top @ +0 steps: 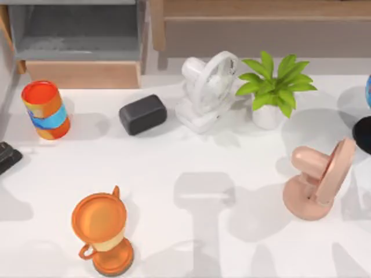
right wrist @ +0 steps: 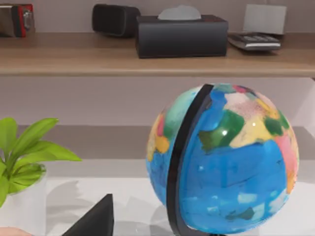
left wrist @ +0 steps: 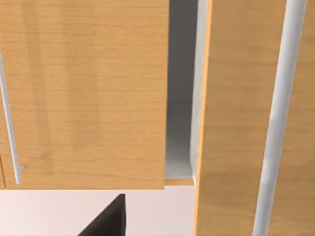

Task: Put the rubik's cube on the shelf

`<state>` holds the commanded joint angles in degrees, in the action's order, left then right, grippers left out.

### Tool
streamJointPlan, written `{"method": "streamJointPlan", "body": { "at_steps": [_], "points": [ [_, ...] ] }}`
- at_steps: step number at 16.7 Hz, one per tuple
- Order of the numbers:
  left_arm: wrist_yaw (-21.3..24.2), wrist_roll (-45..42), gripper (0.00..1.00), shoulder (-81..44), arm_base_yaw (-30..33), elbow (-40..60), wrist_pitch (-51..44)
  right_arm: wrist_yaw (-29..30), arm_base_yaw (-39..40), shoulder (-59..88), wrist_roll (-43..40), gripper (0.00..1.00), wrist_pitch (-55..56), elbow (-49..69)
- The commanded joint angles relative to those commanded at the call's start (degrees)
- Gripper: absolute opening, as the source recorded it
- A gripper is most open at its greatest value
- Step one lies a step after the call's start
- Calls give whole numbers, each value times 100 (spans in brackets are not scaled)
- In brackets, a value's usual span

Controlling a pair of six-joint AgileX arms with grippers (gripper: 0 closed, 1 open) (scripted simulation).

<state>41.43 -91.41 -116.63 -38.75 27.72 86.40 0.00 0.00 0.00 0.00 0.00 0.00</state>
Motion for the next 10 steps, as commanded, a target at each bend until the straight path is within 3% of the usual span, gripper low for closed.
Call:
{"method": "streamJointPlan", "body": {
  "at_steps": [10],
  "points": [
    [235, -15, 100, 103, -226, -290, 174, 0, 0, 0, 0, 100, 0, 0]
  ]
}}
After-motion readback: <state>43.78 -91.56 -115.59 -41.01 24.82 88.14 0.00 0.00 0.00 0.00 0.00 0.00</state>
